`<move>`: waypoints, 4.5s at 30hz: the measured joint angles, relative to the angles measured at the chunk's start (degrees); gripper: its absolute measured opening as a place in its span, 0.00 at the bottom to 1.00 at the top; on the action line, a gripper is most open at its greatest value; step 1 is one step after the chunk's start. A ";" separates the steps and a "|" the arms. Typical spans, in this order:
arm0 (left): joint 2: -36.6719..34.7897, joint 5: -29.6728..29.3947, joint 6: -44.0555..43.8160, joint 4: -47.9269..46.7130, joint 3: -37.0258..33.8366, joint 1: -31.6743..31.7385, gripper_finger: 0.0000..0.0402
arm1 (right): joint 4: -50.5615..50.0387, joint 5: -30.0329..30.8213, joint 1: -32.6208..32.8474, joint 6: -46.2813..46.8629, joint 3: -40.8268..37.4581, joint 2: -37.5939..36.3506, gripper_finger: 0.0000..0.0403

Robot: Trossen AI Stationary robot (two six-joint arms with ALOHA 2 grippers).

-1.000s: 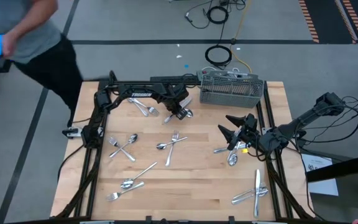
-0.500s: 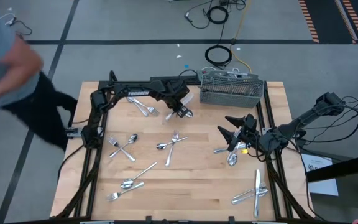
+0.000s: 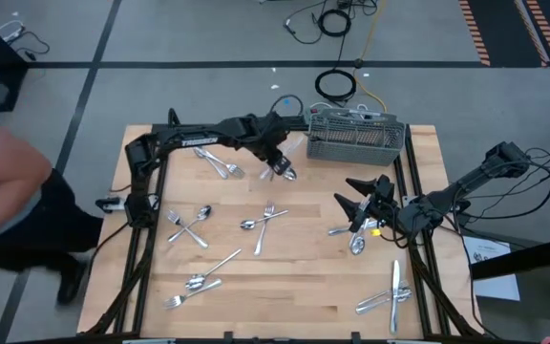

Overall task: Sort silverware
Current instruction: Put the silver knife into the silverware basket

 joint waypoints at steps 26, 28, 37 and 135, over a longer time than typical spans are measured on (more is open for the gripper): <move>-7.84 -2.20 0.21 24.07 0.00 -1.56 0.12 | 0.67 0.04 -0.01 -0.13 0.00 0.00 0.78; -7.84 -2.37 0.21 26.85 0.00 -1.68 0.12 | 0.68 0.04 0.00 -0.08 0.00 0.00 0.78; -5.62 -4.25 5.51 44.99 -0.01 -1.09 0.12 | 0.94 0.03 0.01 1.35 0.00 0.00 0.78; -10.93 -6.82 11.93 11.74 -2.33 -19.83 0.47 | 4.60 -21.87 -16.00 -13.68 -0.02 0.04 0.78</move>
